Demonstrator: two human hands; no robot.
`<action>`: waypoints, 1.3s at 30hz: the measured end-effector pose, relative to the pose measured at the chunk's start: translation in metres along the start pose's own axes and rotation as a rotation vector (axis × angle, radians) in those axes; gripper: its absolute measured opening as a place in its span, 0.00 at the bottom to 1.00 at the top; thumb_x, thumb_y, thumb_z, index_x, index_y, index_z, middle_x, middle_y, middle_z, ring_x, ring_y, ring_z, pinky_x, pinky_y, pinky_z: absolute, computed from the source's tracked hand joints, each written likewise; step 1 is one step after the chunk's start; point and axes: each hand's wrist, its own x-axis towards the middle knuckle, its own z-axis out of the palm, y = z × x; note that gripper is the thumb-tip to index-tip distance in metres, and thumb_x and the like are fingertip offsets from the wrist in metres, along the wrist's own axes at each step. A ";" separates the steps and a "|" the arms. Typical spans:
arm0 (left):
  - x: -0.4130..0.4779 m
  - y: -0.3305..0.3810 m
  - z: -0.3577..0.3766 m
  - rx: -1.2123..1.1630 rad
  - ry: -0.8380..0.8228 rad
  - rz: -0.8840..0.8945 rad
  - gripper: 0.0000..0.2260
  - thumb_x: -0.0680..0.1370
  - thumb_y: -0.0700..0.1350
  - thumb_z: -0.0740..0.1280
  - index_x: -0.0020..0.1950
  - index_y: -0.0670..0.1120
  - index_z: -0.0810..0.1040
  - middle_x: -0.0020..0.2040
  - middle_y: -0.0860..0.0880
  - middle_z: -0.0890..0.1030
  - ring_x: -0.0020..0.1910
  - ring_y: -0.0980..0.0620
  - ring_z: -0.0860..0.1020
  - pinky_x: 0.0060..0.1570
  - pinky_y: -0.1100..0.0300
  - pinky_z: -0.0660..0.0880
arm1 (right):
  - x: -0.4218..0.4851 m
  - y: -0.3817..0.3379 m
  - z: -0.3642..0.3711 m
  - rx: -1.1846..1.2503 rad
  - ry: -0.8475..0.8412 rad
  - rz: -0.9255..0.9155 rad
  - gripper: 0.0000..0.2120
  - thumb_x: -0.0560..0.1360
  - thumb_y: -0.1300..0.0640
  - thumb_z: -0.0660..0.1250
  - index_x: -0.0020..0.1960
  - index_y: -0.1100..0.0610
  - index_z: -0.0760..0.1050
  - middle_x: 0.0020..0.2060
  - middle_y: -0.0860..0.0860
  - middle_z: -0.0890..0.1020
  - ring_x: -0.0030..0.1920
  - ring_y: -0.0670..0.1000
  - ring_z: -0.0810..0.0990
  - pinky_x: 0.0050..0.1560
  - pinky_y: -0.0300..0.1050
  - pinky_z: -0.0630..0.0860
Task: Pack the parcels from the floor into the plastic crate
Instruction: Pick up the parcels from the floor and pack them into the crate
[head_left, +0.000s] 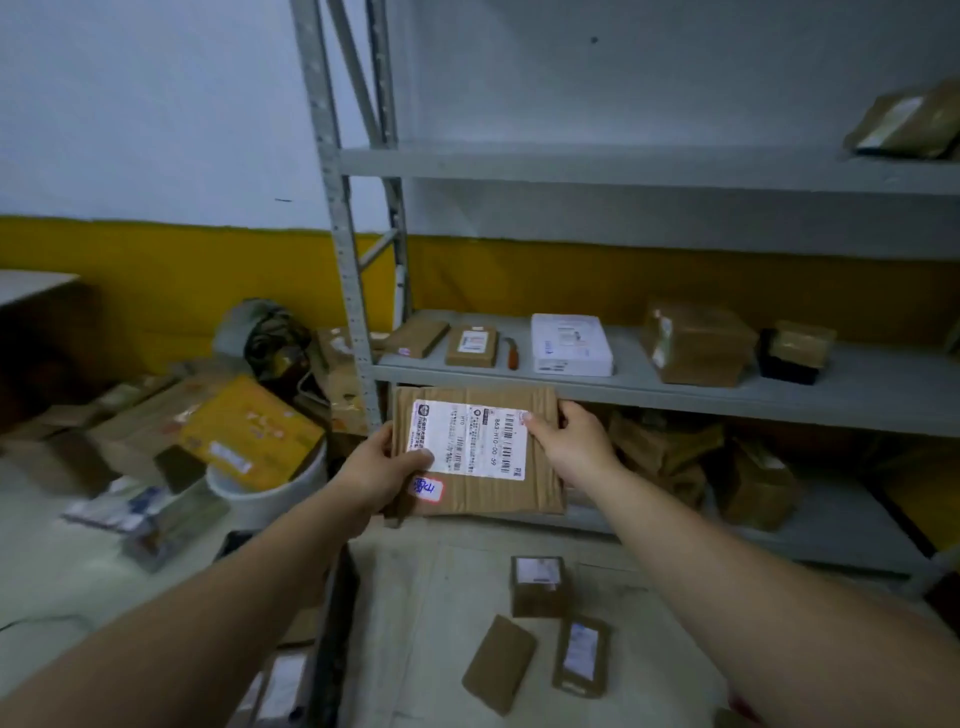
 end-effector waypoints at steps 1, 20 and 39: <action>-0.003 -0.008 -0.025 -0.015 0.026 -0.005 0.19 0.76 0.43 0.68 0.65 0.51 0.70 0.49 0.48 0.82 0.43 0.49 0.83 0.43 0.53 0.81 | -0.005 -0.009 0.029 -0.003 -0.022 -0.007 0.16 0.77 0.48 0.66 0.63 0.52 0.72 0.57 0.51 0.81 0.56 0.53 0.79 0.57 0.50 0.76; 0.050 -0.098 -0.344 0.021 0.295 -0.049 0.16 0.77 0.45 0.66 0.65 0.50 0.69 0.55 0.48 0.79 0.43 0.53 0.79 0.39 0.60 0.74 | 0.042 -0.132 0.380 0.028 -0.261 0.006 0.16 0.78 0.47 0.65 0.61 0.53 0.70 0.56 0.52 0.79 0.53 0.53 0.78 0.47 0.45 0.74; 0.225 -0.229 -0.433 -0.138 0.180 -0.243 0.14 0.75 0.37 0.69 0.59 0.44 0.73 0.44 0.48 0.79 0.36 0.52 0.78 0.27 0.65 0.76 | 0.098 -0.035 0.531 0.068 -0.145 0.266 0.22 0.74 0.55 0.71 0.64 0.55 0.66 0.55 0.51 0.76 0.52 0.51 0.76 0.55 0.51 0.77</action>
